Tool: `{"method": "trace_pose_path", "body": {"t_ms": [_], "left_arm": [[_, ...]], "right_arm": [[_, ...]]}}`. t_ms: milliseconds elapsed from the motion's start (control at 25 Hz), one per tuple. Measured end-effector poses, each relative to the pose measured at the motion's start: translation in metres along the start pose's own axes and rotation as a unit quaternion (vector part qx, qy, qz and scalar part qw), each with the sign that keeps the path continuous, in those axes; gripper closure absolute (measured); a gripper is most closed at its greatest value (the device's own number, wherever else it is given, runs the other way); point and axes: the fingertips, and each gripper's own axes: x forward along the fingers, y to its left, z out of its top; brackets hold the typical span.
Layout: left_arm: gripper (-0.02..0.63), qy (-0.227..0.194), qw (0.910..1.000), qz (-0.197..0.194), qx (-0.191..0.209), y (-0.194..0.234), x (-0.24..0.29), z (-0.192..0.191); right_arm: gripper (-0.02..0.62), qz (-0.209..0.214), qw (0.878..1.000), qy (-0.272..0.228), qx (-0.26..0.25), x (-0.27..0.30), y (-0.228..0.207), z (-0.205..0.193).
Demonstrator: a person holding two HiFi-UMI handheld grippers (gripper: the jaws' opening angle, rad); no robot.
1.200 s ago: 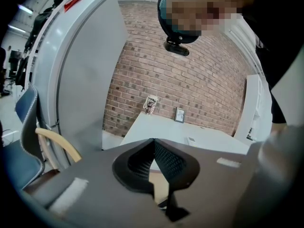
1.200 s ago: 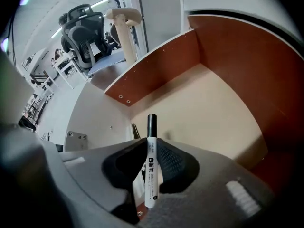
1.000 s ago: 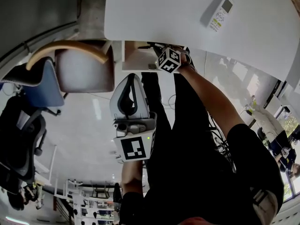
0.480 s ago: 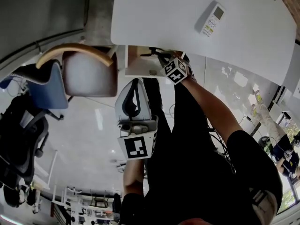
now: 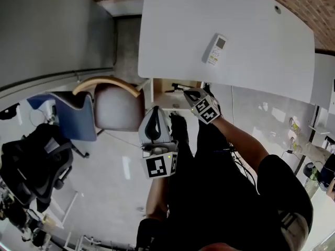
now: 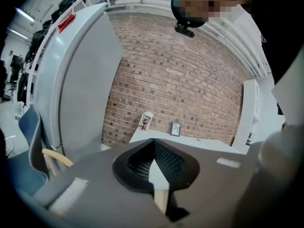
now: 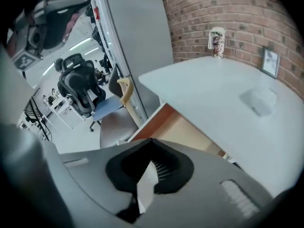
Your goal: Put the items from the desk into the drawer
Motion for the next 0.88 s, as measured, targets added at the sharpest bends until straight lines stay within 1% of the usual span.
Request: {"method": "trace_pose_path", "body": {"t_ms": [120,240,400,560,720,880], "left_arm": [[0.591,-0.006,0.9999,-0.01,0.003,-0.013,-0.007,0.019],[0.591,-0.014,0.9996,-0.021,0.009,-0.029,-0.014,0.04],[0.591,-0.031,0.999,-0.03,0.013,-0.041,-0.023,0.07],[0.591,-0.05,0.998,-0.035,0.015,-0.053,-0.027,0.098],[0.591,-0.069,0.9961,-0.05,0.023,-0.068,-0.027,0.123],[0.591,-0.082,0.9939,-0.068,0.029,-0.085,-0.023,0.137]], "right_arm": [[0.592,-0.005,0.999,-0.041,0.006,-0.04,0.004,0.032],[0.592,-0.021,0.996,-0.083,0.014,-0.082,-0.001,0.062],[0.592,-0.049,0.989,-0.139,0.024,-0.133,-0.012,0.099],[0.592,-0.071,0.978,-0.192,0.029,-0.187,-0.016,0.137],[0.592,-0.094,0.968,-0.23,0.036,-0.233,-0.017,0.158],[0.594,-0.106,0.964,-0.241,0.045,-0.257,-0.02,0.162]]}}
